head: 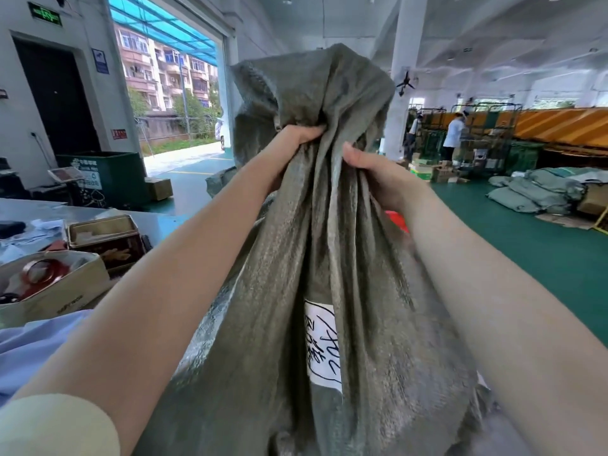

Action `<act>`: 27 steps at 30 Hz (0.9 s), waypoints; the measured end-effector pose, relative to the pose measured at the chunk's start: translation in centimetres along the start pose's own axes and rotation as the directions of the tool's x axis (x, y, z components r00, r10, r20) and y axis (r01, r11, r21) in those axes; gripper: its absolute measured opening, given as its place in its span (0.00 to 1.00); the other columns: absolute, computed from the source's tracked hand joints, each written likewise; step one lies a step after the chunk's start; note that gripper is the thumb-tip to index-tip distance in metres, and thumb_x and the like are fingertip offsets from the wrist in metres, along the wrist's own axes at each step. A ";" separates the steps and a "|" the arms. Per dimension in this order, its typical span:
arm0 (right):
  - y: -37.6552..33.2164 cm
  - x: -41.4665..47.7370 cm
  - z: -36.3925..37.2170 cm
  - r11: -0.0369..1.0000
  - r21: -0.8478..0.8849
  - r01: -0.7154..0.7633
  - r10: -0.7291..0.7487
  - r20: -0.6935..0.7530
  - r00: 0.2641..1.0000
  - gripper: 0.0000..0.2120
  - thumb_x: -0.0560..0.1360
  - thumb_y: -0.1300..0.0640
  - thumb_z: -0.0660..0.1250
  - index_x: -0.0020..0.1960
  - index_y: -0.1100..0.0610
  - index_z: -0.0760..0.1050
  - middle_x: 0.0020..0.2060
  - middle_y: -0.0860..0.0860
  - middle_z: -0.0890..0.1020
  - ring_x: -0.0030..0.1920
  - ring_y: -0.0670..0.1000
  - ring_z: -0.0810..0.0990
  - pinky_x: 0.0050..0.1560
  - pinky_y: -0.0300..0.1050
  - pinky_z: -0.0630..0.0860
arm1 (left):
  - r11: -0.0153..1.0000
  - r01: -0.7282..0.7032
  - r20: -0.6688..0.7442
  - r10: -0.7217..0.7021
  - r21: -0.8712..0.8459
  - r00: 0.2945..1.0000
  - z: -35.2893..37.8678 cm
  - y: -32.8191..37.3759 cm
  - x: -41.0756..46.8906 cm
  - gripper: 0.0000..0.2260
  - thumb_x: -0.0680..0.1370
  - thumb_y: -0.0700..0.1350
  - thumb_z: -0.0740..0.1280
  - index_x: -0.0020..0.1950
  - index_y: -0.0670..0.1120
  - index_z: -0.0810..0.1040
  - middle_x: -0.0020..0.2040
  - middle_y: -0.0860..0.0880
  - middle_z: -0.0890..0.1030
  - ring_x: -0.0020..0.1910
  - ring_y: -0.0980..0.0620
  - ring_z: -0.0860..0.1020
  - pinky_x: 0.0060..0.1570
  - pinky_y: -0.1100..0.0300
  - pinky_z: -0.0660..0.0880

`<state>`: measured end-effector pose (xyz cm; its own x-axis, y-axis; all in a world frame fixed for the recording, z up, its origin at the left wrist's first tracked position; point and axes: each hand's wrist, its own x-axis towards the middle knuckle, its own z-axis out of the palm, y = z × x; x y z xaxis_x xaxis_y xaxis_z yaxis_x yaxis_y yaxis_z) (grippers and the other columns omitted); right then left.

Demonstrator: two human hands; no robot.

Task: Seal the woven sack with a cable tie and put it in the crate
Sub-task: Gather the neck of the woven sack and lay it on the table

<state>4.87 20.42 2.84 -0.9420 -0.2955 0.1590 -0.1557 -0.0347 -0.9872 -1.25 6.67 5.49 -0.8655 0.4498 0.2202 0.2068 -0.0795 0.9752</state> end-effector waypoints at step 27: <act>1.5 4.6 4.5 0.984 -0.124 0.130 -0.172 -0.431 0.886 0.24 0.66 0.61 0.73 0.61 0.63 0.76 0.59 0.56 0.81 0.58 0.56 0.80 0.66 0.52 0.73 | 0.963 -0.077 0.151 0.038 0.260 0.988 -3.2 -5.1 -5.0 0.23 0.77 0.37 0.63 0.72 0.41 0.64 0.60 0.50 0.76 0.58 0.56 0.75 0.61 0.63 0.72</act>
<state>1.60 14.73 2.05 -0.9359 0.1556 0.3160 -0.3128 0.0453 -0.9487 0.51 1.99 -0.51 -0.7782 0.5757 0.2509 0.3840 0.1200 0.9155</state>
